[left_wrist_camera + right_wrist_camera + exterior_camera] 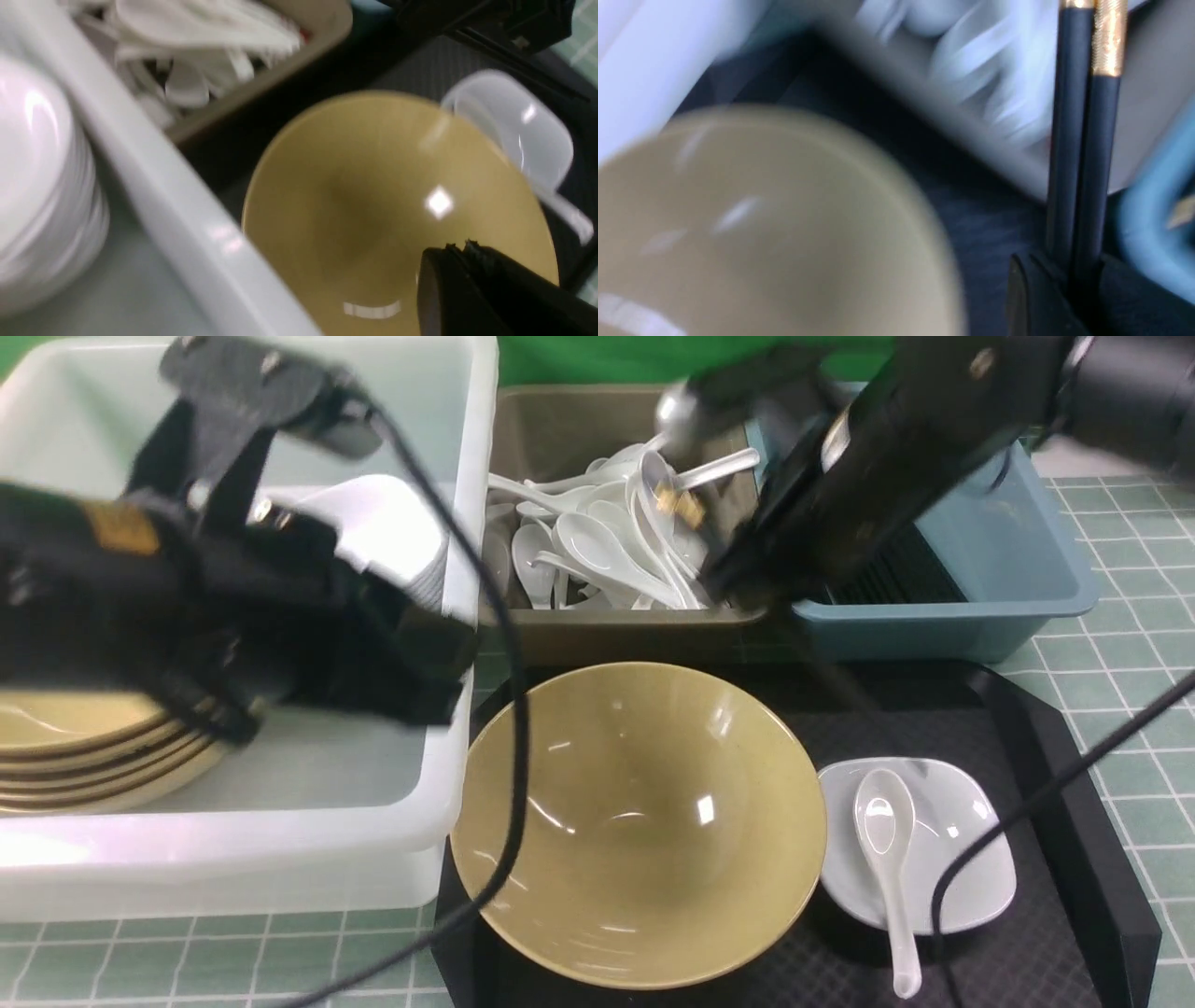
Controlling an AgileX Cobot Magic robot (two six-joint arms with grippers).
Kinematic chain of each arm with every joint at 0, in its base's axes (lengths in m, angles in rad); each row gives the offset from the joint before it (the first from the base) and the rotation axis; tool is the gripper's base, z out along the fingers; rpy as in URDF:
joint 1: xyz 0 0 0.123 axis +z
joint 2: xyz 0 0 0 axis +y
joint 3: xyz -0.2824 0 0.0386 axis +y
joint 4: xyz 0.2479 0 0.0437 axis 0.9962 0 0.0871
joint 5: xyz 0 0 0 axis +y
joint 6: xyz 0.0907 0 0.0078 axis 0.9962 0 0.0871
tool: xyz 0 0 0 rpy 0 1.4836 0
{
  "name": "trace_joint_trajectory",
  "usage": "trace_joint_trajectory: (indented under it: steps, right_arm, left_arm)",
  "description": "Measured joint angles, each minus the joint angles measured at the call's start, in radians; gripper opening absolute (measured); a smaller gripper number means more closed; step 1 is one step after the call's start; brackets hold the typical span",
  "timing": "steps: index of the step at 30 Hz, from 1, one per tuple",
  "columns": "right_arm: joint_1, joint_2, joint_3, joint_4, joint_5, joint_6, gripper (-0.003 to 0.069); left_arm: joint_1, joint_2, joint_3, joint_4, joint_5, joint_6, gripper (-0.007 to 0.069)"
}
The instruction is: On blue table put chopsticks spoon bowls plates into blue grey white boxes.
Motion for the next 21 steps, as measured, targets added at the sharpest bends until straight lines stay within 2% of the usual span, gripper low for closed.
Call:
trace_joint_trajectory:
  steps: [6, 7, 10, 16, 21]
  right_arm:
    - [-0.157, 0.001, -0.041, -0.015, -0.223, 0.027, 0.0163]
    - [-0.157, 0.001, -0.041, -0.015, -0.223, 0.027, 0.0163]
    - [-0.225, 0.031, -0.044, -0.015, -0.404, 0.093, 0.0163]
    - [-0.267, 0.146, -0.044, -0.021, -0.609, 0.156, 0.0163]
    - [-0.275, 0.266, -0.044, -0.015, -0.673, 0.168, 0.0163]
  left_arm:
    - [0.000, 0.158, -0.155, -0.075, -0.068, 0.084, 0.0001]
    - [0.000, 0.163, -0.162, -0.079, -0.068, 0.087, 0.0001]
    - [0.000, 0.234, -0.252, -0.116, -0.079, 0.128, 0.0001]
    - [0.000, 0.267, -0.279, -0.149, -0.067, 0.150, 0.0001]
    - [0.000, 0.267, -0.279, -0.149, 0.000, 0.150, 0.0001]
